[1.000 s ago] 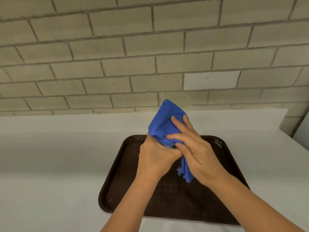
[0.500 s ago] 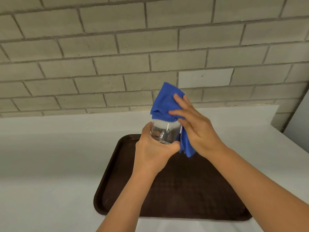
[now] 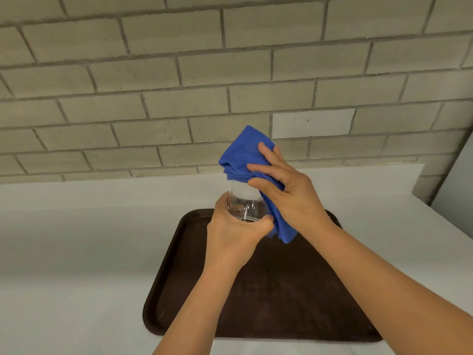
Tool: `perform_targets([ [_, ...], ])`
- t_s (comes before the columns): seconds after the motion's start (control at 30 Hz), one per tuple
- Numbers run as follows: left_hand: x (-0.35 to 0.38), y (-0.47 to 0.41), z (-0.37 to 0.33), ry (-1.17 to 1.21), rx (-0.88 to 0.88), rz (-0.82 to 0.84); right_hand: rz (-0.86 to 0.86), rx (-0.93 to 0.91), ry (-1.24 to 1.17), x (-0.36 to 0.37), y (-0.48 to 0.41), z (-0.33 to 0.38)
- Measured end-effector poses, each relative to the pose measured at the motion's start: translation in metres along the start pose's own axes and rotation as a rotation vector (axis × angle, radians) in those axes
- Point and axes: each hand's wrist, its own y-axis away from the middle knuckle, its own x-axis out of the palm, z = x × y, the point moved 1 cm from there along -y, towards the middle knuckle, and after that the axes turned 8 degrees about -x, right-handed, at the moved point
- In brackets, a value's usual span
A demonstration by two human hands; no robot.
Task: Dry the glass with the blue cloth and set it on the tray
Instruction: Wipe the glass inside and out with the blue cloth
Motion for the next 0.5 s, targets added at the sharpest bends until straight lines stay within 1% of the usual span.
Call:
perform_targets([
  [0.1, 0.001, 0.000, 0.005, -0.016, 0.005, -0.006, -0.118, 0.050, -0.123, 0.009, 0.002, 0.001],
  [0.17, 0.003, 0.000, 0.007, -0.019, 0.017, -0.014, -0.174, 0.025, -0.108, 0.016, 0.004, 0.002],
  [0.23, 0.004, 0.003, 0.007, -0.018, 0.038, -0.027, -0.195, -0.032, -0.028, 0.021, 0.005, 0.004],
  [0.3, 0.003, 0.005, 0.008, -0.027, 0.055, -0.053, -0.208, -0.048, 0.010, 0.023, 0.004, 0.006],
  [0.4, 0.001, 0.010, 0.010, -0.024, 0.080, -0.081, -0.223, 0.016, -0.022, 0.028, 0.005, 0.007],
  [0.5, 0.000, 0.015, 0.012, -0.003, 0.069, -0.074, -0.217, 0.061, -0.080, 0.031, 0.006, 0.008],
])
